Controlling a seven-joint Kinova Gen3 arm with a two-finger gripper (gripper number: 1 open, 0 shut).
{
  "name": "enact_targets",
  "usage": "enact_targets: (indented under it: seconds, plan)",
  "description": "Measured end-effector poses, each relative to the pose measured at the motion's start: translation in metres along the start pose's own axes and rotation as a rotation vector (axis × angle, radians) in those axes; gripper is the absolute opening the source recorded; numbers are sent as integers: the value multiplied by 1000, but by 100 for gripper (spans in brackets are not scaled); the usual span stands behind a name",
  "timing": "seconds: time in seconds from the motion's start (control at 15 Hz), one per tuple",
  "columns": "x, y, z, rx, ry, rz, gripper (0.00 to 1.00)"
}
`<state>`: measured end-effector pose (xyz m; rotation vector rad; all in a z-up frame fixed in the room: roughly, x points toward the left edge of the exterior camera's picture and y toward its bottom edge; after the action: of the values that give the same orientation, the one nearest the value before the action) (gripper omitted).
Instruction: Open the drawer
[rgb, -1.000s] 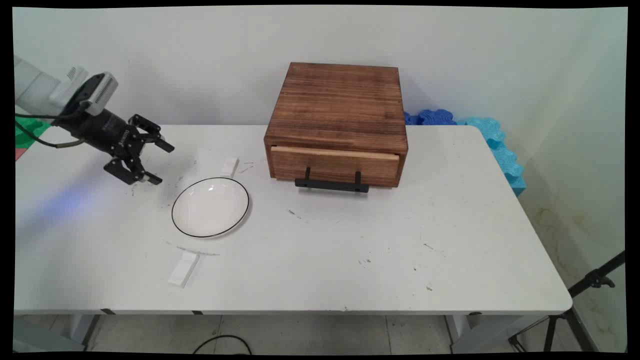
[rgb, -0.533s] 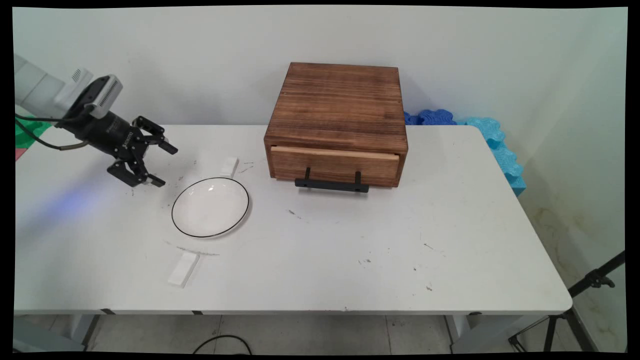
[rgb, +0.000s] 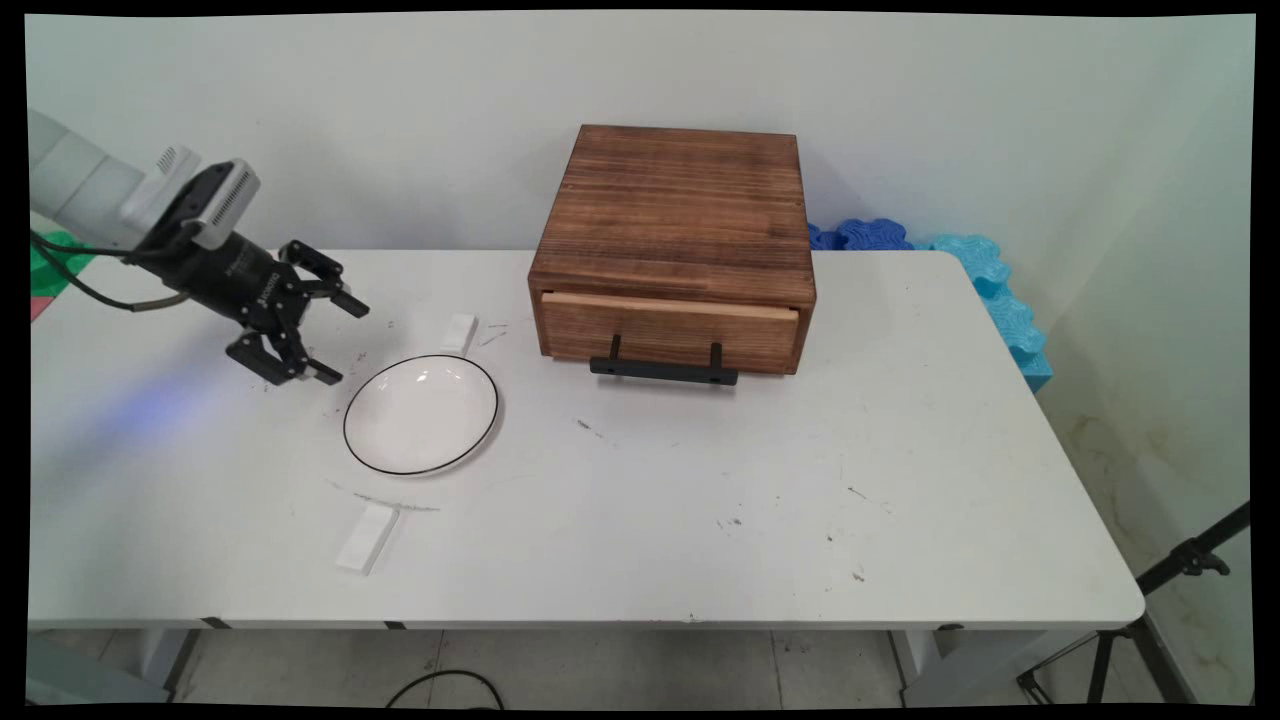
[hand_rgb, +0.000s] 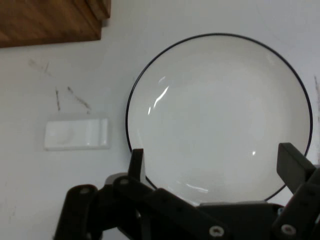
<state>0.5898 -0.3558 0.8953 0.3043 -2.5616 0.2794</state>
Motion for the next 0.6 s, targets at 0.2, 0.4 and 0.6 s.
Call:
enact_targets:
  seconds: [0.2,0.4,0.6]
  plan:
    - [15,4,10,2,2,4,100]
    - [29,6,19,8,5,8,100]
    - [48,7,31,18,10,8,100]
